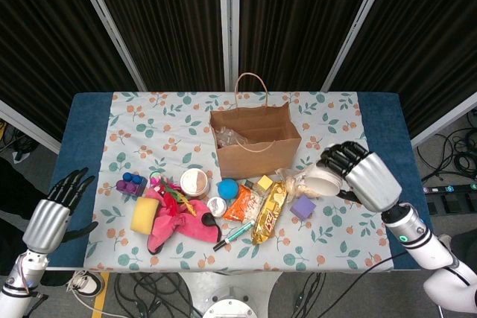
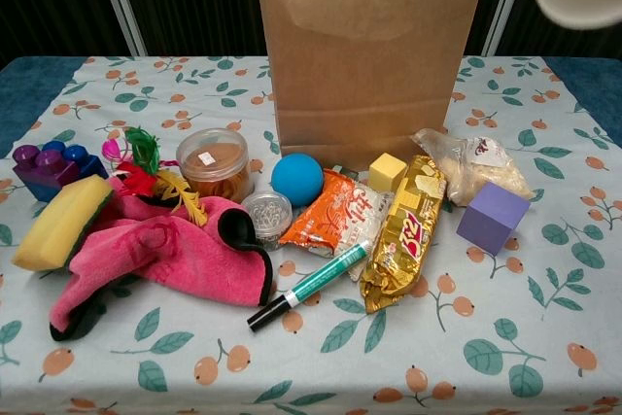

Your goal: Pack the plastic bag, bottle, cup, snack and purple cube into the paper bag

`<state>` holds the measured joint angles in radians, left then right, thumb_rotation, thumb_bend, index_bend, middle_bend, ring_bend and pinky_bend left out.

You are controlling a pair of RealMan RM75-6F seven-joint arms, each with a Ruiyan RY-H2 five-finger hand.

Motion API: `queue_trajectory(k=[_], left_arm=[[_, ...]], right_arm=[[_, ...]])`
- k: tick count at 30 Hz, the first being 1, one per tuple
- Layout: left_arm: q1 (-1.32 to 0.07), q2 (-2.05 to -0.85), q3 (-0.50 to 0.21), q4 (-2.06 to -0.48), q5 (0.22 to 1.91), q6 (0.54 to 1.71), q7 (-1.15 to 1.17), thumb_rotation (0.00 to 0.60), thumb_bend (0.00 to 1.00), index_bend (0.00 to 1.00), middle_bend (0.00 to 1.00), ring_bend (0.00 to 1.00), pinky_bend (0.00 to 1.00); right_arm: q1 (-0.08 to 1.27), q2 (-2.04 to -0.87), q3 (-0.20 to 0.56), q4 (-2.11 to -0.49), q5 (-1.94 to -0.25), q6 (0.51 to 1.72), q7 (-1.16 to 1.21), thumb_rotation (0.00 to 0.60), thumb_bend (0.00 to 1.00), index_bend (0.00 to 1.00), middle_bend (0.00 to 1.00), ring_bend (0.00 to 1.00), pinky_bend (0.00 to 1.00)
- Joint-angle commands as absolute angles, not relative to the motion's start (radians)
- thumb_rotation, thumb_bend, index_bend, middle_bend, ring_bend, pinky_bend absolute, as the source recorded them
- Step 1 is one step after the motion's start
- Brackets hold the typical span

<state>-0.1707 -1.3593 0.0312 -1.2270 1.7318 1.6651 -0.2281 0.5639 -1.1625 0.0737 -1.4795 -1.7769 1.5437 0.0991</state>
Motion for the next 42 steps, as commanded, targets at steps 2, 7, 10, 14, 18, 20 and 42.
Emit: queue_trajectory(k=[2,7,10,14,18,20,42], left_arm=[[-0.17,-1.358,0.03,-1.227,1.732,1.667,-0.23,0.6,0.0,0.09,0.08,0.06,0.18],[-0.174,-1.35,0.021,-1.231,1.725,1.668,-0.234,0.6,0.0,0.09,0.08,0.06,0.18],[-0.175,-1.347,0.017,-1.232,1.719,1.665,-0.238,0.6,0.0,0.09,0.08,0.06,0.18],[-0.176,-1.349,0.014,-1.227,1.714,1.661,-0.245,0.6,0.0,0.09,0.08,0.06,0.18],[-0.177,-1.351,0.011,-1.218,1.708,1.656,-0.255,0.6,0.0,0.09,0.08,0.06,0.18],[-0.179,-1.35,0.009,-1.215,1.706,1.655,-0.26,0.6,0.0,0.09,0.08,0.06,0.18],[-0.18,-1.344,0.016,-1.228,1.707,1.644,-0.25,0.6,0.0,0.09,0.08,0.06,0.18]], right_arm=[[0.689,-1.151,0.296,-1.736,-1.501,1.434,0.065,0.6,0.13,0.54,0.46,0.32,0.36],[0.798,-1.299,0.39,-1.72,-1.333,1.333,0.014,0.6,0.14,0.54,0.45,0.32,0.36],[0.86,-1.389,0.425,-1.684,-1.233,1.271,-0.03,0.6,0.14,0.55,0.45,0.32,0.36],[0.916,-1.487,0.45,-1.643,-1.123,1.212,-0.063,0.6,0.14,0.55,0.45,0.32,0.36],[0.937,-1.54,0.465,-1.621,-1.069,1.205,-0.085,0.6,0.14,0.54,0.44,0.32,0.36],[0.938,-1.551,0.469,-1.614,-1.051,1.201,-0.089,0.6,0.14,0.53,0.44,0.31,0.36],[0.84,-1.372,0.499,-1.773,-1.104,1.168,0.019,0.6,0.0,0.13,0.25,0.08,0.13]])
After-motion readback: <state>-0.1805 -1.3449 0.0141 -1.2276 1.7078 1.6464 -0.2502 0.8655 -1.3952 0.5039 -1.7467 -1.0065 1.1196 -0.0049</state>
